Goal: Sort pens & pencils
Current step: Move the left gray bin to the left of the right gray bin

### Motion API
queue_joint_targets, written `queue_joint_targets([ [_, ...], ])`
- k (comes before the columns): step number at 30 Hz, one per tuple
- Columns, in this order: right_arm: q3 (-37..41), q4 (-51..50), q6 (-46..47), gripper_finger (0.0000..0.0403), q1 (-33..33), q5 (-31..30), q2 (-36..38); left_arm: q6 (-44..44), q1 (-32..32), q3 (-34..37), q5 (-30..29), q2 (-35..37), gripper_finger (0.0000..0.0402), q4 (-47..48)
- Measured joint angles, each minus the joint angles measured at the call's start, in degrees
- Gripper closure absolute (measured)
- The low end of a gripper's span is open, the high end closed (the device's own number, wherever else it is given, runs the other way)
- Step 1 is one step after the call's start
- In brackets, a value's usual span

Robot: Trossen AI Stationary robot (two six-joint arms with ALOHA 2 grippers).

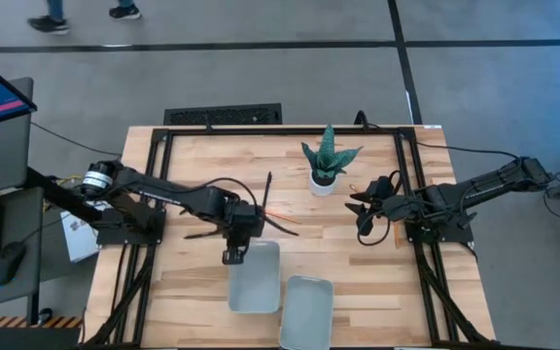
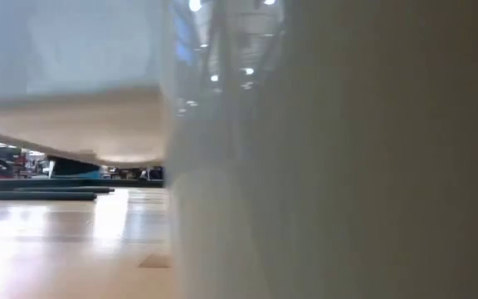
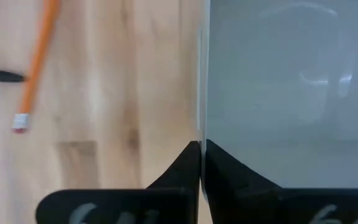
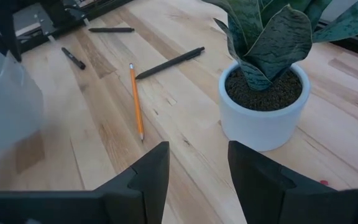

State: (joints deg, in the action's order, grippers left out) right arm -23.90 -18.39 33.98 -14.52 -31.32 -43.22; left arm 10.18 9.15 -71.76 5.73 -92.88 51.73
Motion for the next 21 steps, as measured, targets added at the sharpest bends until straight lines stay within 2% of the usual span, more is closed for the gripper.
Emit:
queue_joint_targets([
  [4,0.0,0.0,0.0,0.0218,0.0,-0.02,0.0,2.9,1.75,-1.23,-3.47,0.0,0.0401,3.28],
  [21,0.0,0.02,-0.02,0.0219,0.0,0.01,0.0,14.93,9.21,-1.23,-4.56,0.0,0.0401,0.76],
])
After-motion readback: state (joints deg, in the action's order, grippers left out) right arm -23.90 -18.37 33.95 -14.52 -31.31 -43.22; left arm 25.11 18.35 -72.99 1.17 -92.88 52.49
